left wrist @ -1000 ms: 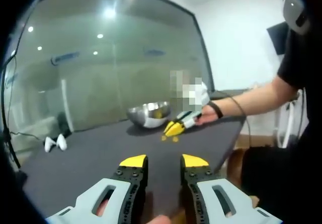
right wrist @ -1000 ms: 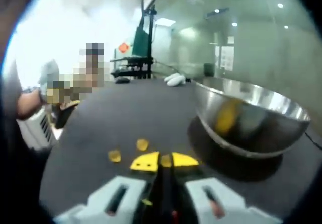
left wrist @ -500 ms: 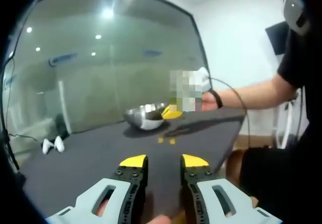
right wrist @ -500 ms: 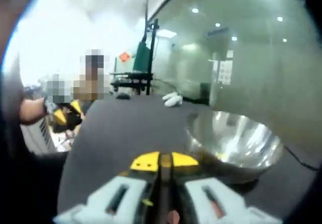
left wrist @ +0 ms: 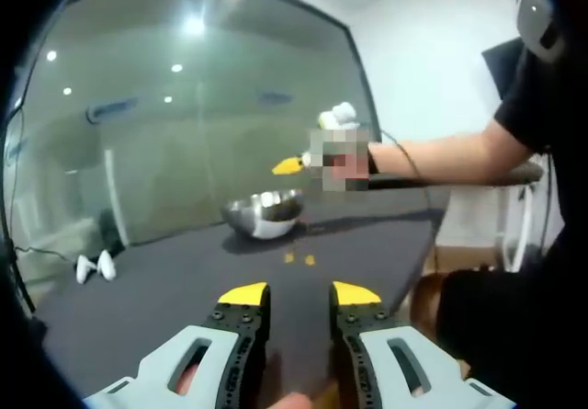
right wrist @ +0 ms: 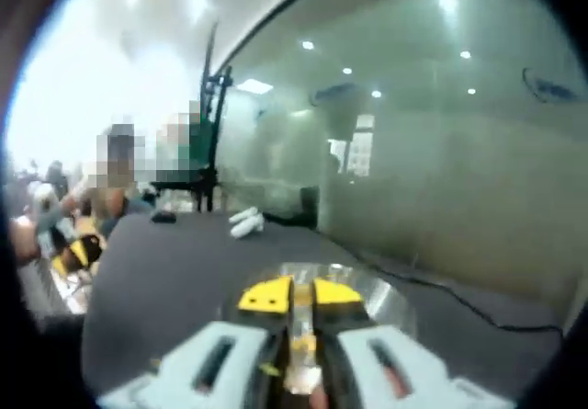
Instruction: Pick up the QQ candy scattered on the table and place it into the stainless steel bowl on the table
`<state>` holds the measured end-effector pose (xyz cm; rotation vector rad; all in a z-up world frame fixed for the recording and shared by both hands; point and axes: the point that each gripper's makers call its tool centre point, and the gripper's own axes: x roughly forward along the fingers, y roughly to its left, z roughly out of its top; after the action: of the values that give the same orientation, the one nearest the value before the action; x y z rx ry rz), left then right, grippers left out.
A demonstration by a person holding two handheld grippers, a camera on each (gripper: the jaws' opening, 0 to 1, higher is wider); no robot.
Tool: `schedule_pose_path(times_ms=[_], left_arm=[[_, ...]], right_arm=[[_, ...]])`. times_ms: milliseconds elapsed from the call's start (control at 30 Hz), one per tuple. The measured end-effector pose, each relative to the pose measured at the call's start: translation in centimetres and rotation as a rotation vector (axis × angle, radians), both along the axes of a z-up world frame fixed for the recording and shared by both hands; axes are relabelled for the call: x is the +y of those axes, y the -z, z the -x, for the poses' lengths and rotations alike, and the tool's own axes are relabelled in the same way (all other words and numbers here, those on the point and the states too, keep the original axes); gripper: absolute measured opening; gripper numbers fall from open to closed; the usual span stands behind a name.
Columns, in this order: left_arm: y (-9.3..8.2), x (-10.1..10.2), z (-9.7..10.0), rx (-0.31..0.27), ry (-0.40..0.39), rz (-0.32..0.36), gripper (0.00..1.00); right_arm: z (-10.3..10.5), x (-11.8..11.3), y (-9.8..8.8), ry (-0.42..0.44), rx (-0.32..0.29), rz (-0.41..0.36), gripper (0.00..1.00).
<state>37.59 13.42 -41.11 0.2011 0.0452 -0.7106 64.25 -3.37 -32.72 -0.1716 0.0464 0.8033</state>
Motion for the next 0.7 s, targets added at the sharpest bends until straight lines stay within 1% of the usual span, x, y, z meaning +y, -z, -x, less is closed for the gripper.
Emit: schedule_pose_path(times_ms=[133,233,300,333,367,600,700], left_arm=[[0.1,0.1,0.0,0.003,-0.003,-0.002,0.27],[0.1,0.3,0.0,0.004,-0.007,0.002,0.27],[0.1,0.3,0.0,0.005,-0.008,0.002,0.27],[0.1,0.3,0.0,0.006,-0.008,0.001,0.27],[0.2,0.3,0.0,0.006,-0.008,-0.001,0.27],[0.2,0.3,0.0,0.007,-0.007,-0.002,0.27],[0.2,0.2,-0.1,0.006,-0.007,0.0,0.27]], right_arm=[[-1.1,0.2,0.4,0.015,0.002,0.008,0.09],[-1.7,0.0,1.0,0.024,0.011,0.017,0.09],[-2.0,-0.2,1.4,0.03,0.025,0.005,0.1],[-2.1,-0.2,1.6,0.029,0.043,-0.011,0.12],[-2.1,-0.3,1.7,0.026,0.055,-0.021,0.14],[-1.9,-1.2,1.0,0.04,0.036,-0.024,0.14],[-1.2,-1.2,0.8,0.033,0.034,-0.038,0.14]])
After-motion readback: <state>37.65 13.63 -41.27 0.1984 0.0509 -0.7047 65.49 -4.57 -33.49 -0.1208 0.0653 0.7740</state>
